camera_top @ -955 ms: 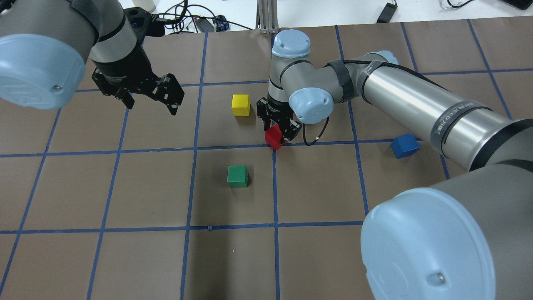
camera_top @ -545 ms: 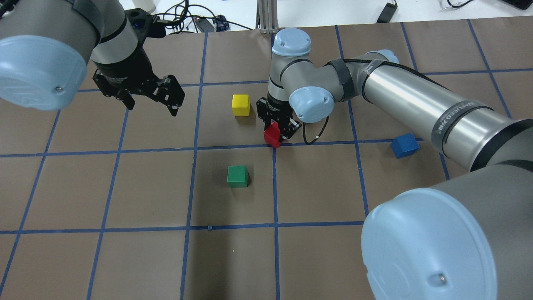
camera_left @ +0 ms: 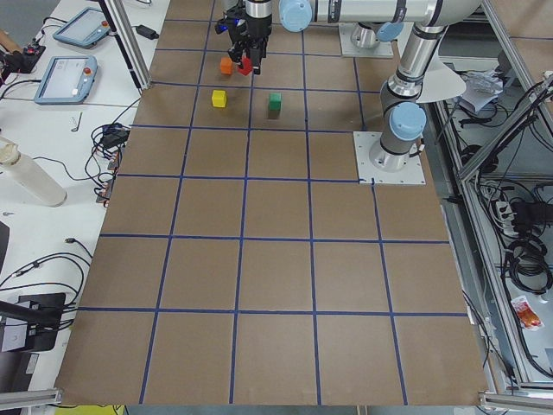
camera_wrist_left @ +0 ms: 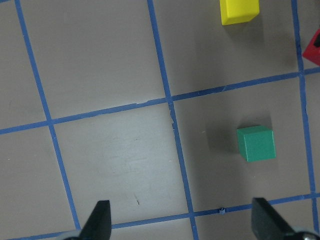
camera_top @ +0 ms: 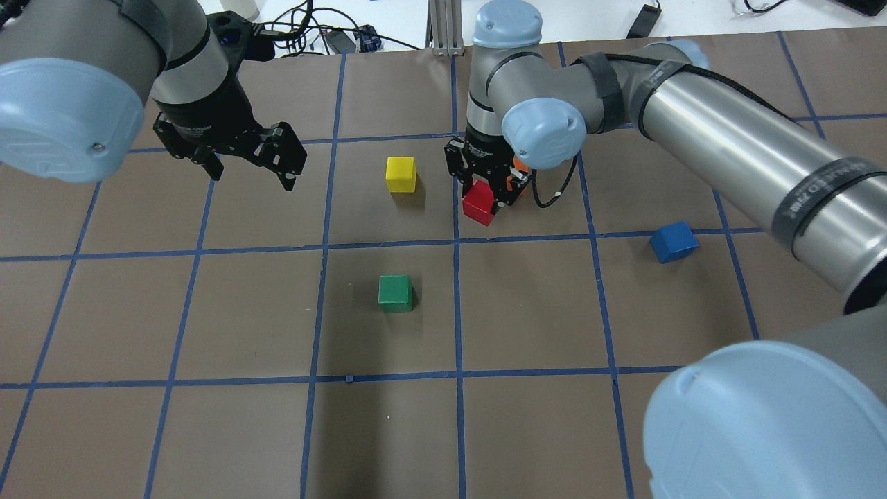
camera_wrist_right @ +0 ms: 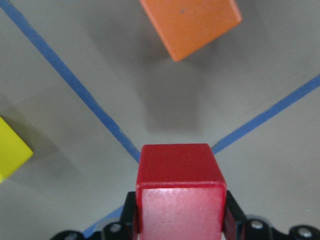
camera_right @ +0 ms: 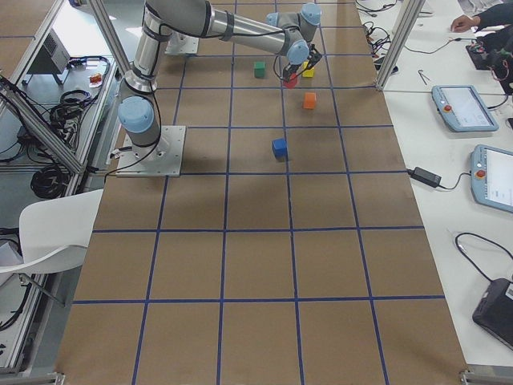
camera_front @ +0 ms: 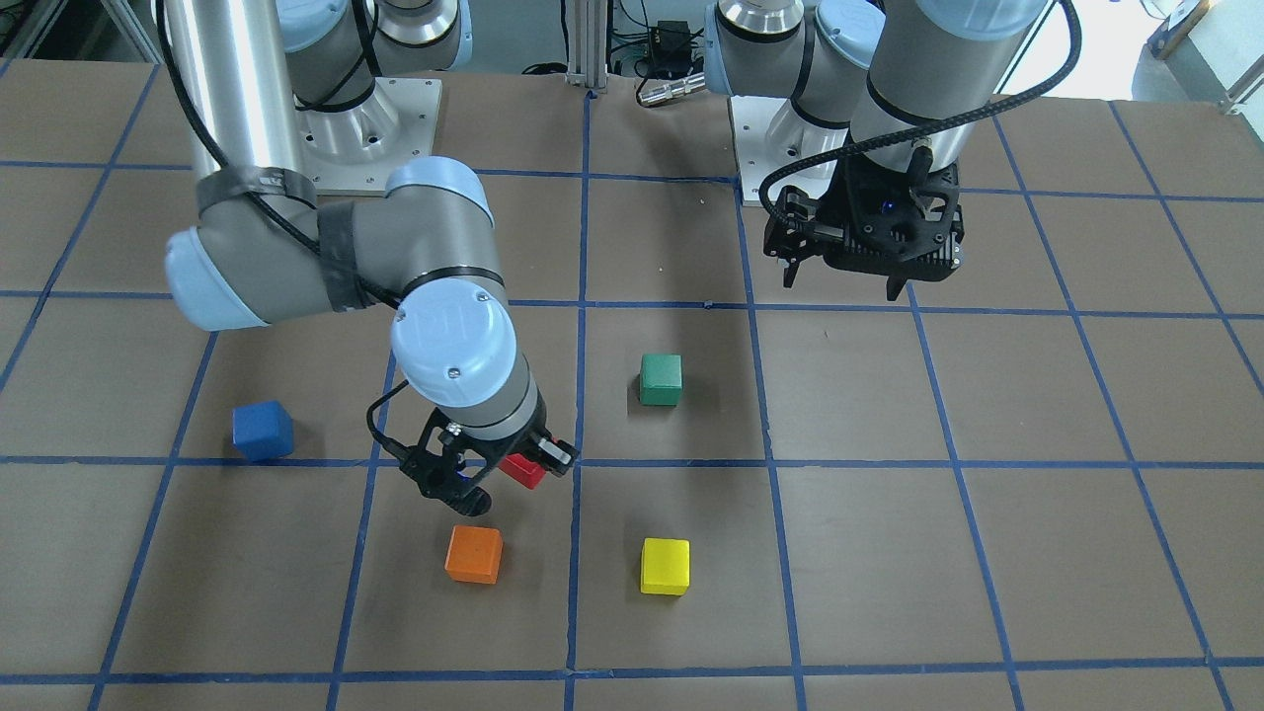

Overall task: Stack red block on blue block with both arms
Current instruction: 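Carry the red cube with the right gripper over the blue cube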

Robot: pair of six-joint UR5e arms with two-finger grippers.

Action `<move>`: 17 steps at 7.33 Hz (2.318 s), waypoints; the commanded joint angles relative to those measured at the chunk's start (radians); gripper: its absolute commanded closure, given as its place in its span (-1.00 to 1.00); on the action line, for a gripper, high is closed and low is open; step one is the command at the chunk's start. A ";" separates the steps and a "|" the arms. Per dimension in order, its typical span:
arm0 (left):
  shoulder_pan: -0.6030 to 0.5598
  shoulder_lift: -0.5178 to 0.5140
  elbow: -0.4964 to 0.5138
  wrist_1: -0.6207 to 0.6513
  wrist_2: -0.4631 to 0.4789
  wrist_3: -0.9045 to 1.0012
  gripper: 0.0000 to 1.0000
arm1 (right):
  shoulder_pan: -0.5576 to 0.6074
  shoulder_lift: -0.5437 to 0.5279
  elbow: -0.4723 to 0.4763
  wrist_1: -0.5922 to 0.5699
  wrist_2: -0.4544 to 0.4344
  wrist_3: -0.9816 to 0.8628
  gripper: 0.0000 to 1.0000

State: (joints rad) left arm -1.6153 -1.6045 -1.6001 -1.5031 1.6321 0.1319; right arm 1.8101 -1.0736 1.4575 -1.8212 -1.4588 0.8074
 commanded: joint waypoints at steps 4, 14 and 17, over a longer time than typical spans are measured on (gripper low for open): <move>0.000 0.000 0.000 0.001 0.003 0.000 -1.00 | -0.240 -0.153 0.045 0.226 -0.104 -0.567 1.00; -0.001 -0.003 0.000 0.001 0.003 0.000 -1.00 | -0.485 -0.238 0.345 -0.102 -0.196 -1.200 1.00; -0.001 -0.006 -0.001 0.001 0.002 0.000 -1.00 | -0.483 -0.215 0.345 -0.136 -0.171 -1.197 1.00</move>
State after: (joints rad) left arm -1.6164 -1.6086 -1.6008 -1.5017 1.6345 0.1319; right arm 1.3262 -1.3031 1.8015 -1.9312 -1.6484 -0.3922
